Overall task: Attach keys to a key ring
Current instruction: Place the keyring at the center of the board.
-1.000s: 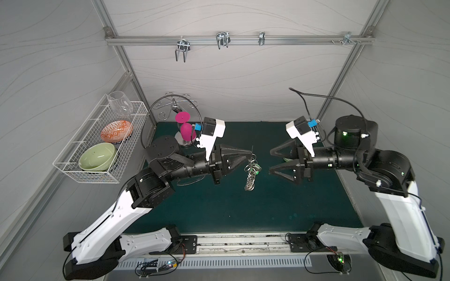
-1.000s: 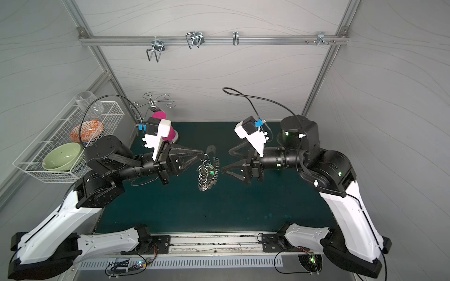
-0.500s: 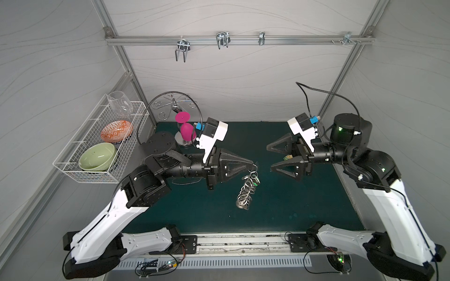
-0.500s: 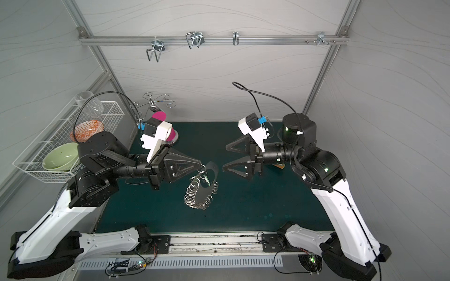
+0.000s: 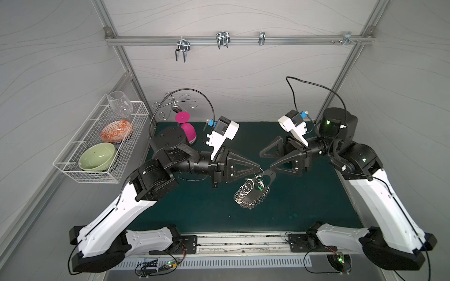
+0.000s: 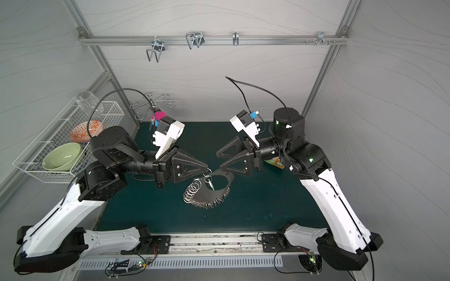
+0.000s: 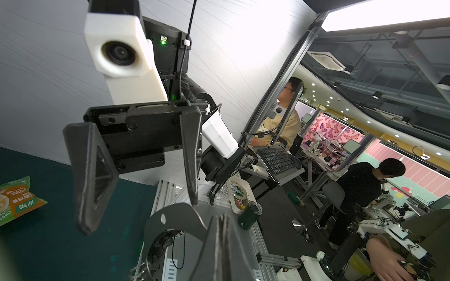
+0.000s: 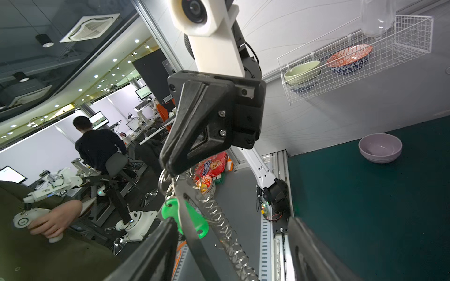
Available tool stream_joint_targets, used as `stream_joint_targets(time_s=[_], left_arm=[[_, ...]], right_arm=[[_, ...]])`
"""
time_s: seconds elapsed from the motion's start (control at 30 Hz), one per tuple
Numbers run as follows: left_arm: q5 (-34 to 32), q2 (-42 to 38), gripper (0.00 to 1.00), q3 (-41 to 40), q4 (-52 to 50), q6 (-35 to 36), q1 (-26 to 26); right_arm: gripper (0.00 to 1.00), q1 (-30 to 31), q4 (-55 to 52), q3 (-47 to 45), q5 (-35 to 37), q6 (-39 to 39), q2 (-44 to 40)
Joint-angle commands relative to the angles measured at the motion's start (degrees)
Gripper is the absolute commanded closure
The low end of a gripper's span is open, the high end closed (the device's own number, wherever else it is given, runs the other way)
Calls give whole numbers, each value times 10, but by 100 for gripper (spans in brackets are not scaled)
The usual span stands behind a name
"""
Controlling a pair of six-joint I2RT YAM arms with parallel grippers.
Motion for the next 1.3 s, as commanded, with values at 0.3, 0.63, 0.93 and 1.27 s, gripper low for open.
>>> stream_joint_targets(time_s=[0.3, 0.63, 0.93, 1.27], left_arm=[[-17, -1, 100, 44, 48, 13, 11], [-99, -14, 60, 39, -37, 86, 14], [-523, -115, 0, -43, -28, 198, 14], [-572, -130, 2, -84, -62, 184, 14]], right_arm=[[70, 58, -32, -26, 7, -8, -32], [100, 47, -92, -20, 125, -97, -49], [100, -1, -260, 44, 341, -157, 5], [100, 16, -422, 108, 743, -59, 138]])
